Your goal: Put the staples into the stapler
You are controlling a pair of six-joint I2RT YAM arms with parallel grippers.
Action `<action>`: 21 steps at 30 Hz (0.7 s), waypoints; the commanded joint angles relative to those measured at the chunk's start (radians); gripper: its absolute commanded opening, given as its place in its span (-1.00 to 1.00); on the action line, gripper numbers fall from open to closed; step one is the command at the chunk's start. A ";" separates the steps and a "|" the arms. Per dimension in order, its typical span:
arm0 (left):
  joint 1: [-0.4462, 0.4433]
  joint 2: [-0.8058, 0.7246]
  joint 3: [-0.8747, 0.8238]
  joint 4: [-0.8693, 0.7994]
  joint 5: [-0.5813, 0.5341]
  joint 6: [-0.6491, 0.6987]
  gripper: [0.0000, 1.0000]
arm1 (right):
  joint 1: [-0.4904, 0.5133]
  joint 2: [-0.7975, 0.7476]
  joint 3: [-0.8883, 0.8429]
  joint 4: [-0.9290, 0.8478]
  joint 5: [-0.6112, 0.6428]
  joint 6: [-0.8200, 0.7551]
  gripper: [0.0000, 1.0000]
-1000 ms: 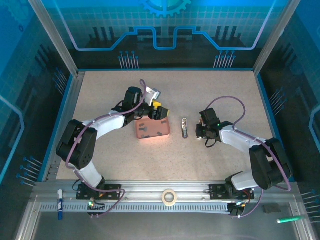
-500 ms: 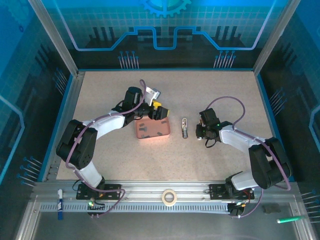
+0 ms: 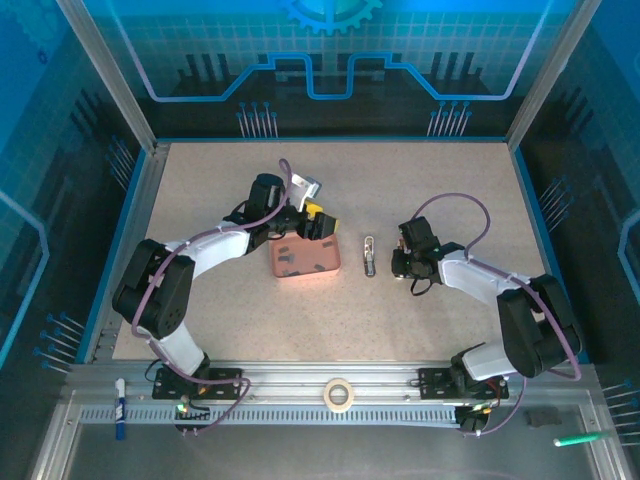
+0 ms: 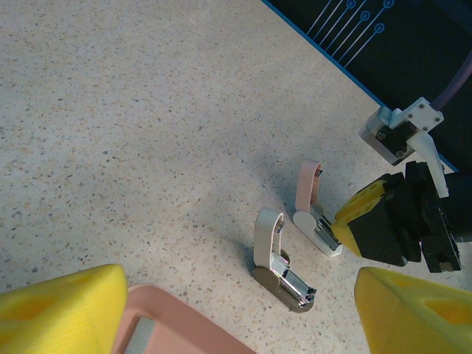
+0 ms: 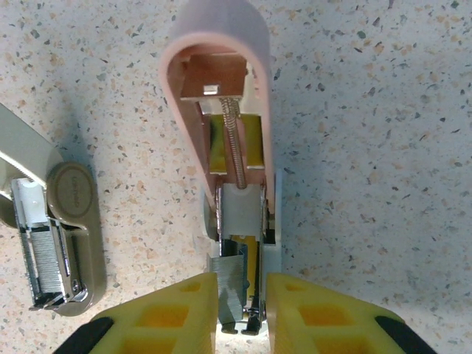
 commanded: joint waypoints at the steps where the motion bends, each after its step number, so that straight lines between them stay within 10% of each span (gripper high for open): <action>1: -0.006 0.009 0.024 -0.007 0.028 0.009 0.63 | 0.011 -0.041 0.019 -0.028 0.005 -0.004 -0.48; 21: -0.007 0.017 0.033 -0.024 0.009 -0.008 0.64 | 0.008 0.052 0.139 -0.169 -0.090 0.107 -0.44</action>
